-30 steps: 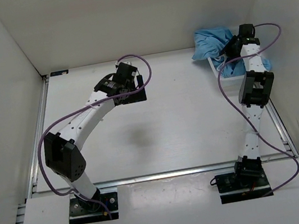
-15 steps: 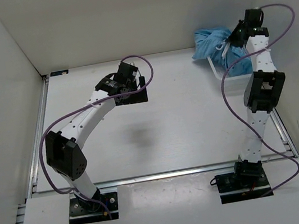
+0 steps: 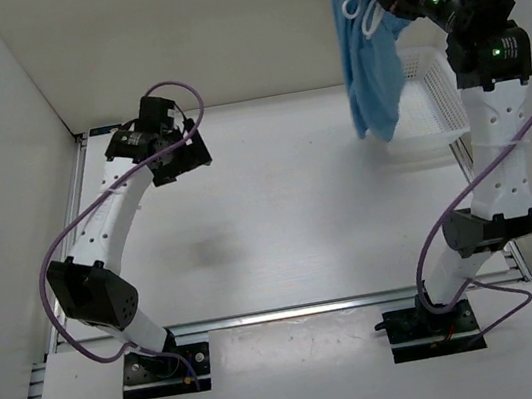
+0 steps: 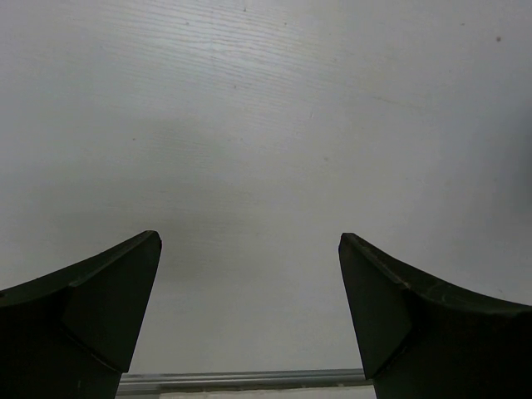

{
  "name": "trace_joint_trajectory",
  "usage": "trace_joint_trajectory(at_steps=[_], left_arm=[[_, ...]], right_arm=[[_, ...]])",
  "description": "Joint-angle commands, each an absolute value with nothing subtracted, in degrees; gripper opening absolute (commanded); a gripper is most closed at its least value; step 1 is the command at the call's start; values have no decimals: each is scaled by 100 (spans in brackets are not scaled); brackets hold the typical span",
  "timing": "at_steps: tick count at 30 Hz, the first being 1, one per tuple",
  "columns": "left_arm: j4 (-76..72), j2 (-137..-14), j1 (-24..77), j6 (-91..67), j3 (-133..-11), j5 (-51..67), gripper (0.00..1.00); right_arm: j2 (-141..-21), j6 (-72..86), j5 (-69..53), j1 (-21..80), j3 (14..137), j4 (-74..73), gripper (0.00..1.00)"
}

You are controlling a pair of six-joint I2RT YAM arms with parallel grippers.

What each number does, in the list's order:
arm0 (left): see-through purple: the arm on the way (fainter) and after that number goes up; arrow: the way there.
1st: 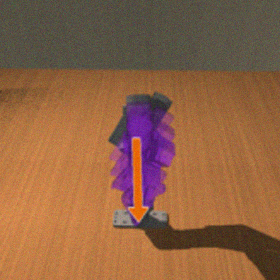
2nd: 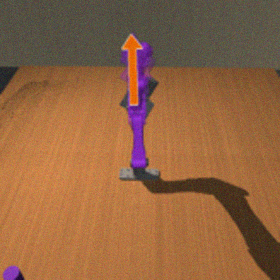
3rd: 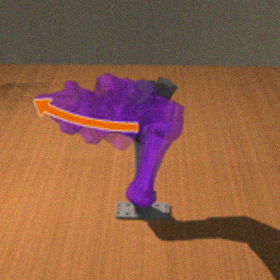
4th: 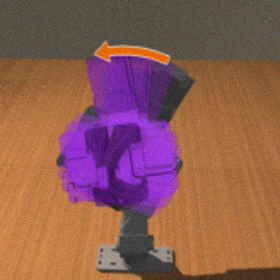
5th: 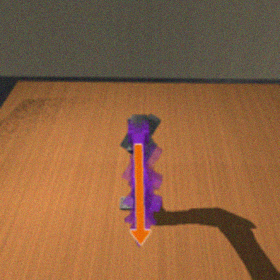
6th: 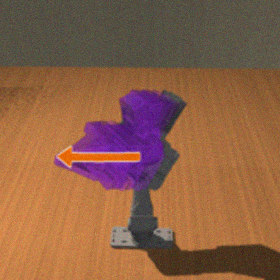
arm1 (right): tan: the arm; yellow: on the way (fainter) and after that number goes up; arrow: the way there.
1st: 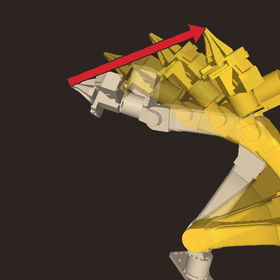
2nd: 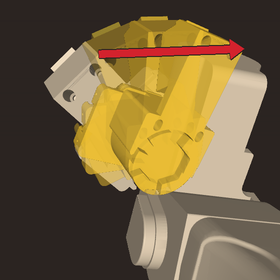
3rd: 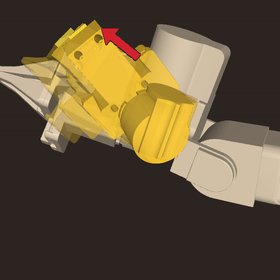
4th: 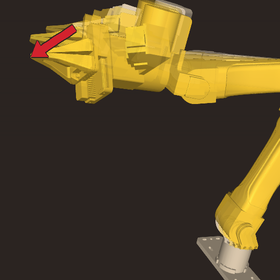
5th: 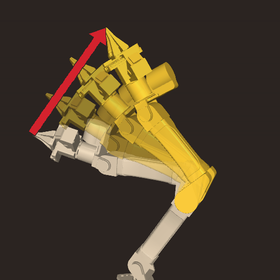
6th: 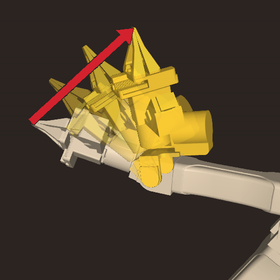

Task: Fold and stack the shorts
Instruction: Move the shorts to the center of the board

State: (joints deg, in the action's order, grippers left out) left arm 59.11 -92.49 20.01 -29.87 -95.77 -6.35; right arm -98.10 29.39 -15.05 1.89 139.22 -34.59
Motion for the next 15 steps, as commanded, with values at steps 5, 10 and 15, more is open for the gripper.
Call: trace_joint_trajectory(at_steps=[5,10,15], left_arm=[[6302,-8385,1206,-2805,-10361,131,100],[6749,-8454,371,-2453,-11310,316,100],[6742,-8657,264,-2330,-11216,623,100]], right_arm=[[-9150,2830,-1495,1265,13931,-3744,3],[-9096,2830,-1179,1450,13142,-3797,5],[-9964,2734,-773,1898,12375,-3797,46]])
